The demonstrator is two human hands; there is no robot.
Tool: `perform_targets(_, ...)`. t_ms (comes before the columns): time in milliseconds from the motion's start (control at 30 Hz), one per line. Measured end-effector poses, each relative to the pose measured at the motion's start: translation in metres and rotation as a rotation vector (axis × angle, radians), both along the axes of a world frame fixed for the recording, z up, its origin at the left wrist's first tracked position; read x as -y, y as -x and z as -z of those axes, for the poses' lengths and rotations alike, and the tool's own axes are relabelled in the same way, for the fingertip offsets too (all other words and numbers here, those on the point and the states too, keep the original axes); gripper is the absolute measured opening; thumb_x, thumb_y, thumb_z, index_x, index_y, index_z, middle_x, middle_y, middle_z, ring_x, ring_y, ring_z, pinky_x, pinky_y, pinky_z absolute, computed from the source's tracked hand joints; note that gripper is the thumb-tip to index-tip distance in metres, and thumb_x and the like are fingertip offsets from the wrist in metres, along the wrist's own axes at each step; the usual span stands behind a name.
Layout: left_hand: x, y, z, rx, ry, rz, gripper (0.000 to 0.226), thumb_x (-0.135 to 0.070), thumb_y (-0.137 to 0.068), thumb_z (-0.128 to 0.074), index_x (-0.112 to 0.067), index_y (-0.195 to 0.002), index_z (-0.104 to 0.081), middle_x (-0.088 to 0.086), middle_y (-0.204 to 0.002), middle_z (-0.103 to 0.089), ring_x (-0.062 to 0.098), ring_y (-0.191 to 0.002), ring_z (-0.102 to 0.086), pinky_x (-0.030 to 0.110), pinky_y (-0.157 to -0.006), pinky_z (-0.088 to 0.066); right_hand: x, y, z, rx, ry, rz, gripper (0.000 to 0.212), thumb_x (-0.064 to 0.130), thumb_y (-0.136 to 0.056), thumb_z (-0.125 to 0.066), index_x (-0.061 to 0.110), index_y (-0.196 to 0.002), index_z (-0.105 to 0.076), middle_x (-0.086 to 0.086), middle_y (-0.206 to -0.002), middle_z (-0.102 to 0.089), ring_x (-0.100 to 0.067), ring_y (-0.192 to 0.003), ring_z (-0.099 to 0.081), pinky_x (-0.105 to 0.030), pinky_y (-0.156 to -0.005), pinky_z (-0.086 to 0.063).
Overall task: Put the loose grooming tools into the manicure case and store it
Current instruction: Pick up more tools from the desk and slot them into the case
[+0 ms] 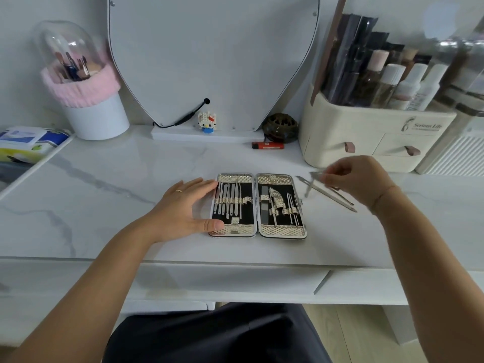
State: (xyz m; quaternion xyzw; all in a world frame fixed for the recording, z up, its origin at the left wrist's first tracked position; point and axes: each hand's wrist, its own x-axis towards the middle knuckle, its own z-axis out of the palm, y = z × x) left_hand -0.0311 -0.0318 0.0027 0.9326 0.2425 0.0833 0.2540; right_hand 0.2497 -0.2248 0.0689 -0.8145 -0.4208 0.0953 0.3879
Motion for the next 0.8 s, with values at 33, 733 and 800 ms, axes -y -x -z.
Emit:
perform_targets(33,0.000,0.000,0.001,0.001,-0.004,0.001,0.119,-0.096,-0.047,-0.038,-0.034,-0.146,-0.017,-0.019,-0.151,-0.019,-0.007,-0.137,-0.004,0.027,-0.115,0.003,-0.010,0.011,-0.003,-0.039,-0.022,-0.060,0.011,0.021,-0.074,-0.075,0.011,-0.073,-0.071,0.007,-0.054,-0.062,0.000,-0.049,-0.052,-0.007,-0.058,-0.040)
perform_targets(733,-0.003,-0.001,0.002,-0.002,-0.020,0.014,0.115,-0.095,-0.051,-0.035,-0.035,-0.147,-0.016,-0.017,-0.154,-0.018,-0.002,-0.140,-0.004,0.030,-0.116,0.003,-0.116,0.043,0.007,-0.049,0.260,-0.429,0.011,0.009,-0.080,-0.069,0.009,-0.090,-0.074,0.007,-0.062,-0.064,0.001,-0.049,-0.053,-0.007,-0.049,-0.040)
perform_targets(800,-0.003,-0.001,0.002,-0.005,-0.019,0.013,0.116,-0.095,-0.051,-0.036,-0.034,-0.147,-0.016,-0.017,-0.154,-0.017,-0.001,-0.141,-0.003,0.031,-0.116,0.003,-0.115,0.042,0.006,-0.070,0.265,-0.453,0.011,0.009,-0.081,-0.069,0.010,-0.090,-0.074,0.006,-0.064,-0.066,0.000,-0.050,-0.053,-0.006,-0.048,-0.040)
